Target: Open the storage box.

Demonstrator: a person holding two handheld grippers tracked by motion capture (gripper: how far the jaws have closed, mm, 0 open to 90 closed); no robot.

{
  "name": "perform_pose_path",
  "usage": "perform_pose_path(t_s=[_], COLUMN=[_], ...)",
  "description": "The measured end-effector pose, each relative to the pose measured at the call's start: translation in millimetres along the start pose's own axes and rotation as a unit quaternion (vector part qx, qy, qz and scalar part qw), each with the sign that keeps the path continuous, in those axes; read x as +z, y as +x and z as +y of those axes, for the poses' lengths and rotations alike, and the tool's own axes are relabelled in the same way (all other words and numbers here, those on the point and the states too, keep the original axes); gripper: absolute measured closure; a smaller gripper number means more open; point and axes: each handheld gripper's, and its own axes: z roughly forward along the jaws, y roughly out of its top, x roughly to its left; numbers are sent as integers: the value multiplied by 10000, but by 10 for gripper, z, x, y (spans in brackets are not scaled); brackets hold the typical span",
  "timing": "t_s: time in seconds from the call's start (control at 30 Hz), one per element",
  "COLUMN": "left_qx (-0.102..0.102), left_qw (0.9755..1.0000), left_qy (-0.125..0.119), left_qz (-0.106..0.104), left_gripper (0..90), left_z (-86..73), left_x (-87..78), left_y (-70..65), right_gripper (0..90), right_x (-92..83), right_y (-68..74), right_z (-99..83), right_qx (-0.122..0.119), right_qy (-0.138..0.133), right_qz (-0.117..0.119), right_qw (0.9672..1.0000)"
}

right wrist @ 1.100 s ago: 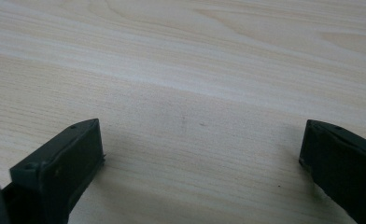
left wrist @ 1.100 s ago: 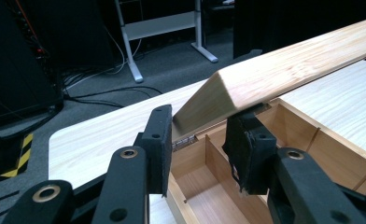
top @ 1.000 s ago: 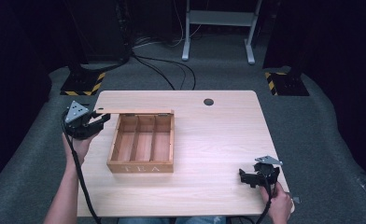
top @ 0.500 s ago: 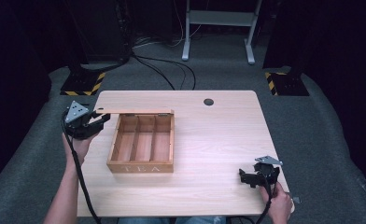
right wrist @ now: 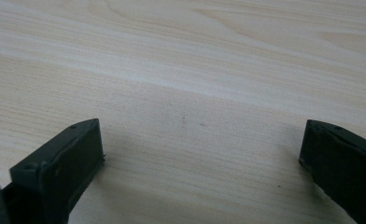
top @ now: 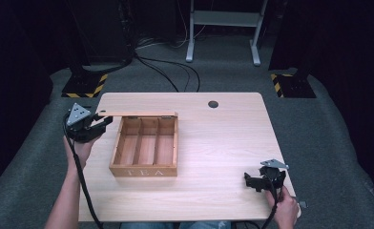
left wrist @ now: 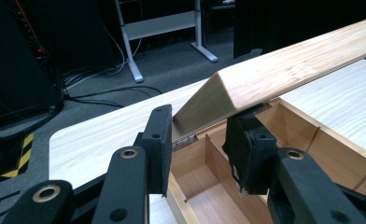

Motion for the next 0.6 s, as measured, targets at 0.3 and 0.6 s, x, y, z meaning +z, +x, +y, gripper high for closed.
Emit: perform_pose_path(t_s=[0.3,0.6], left_qx=[10,26], left_qw=[10000,10000], left_qy=[12,23], left_qz=[24,26], left_gripper=[612,612], left_z=[1,2], left_x=[-2,-3], left_y=[-6,-7], right_gripper=[0,0], right_x=[0,0], right_y=[0,0], right_z=[0,0], right_qx=[0,2], right_qy=[-3,-1], right_qz=[-1,-1], right_qw=[10000,10000])
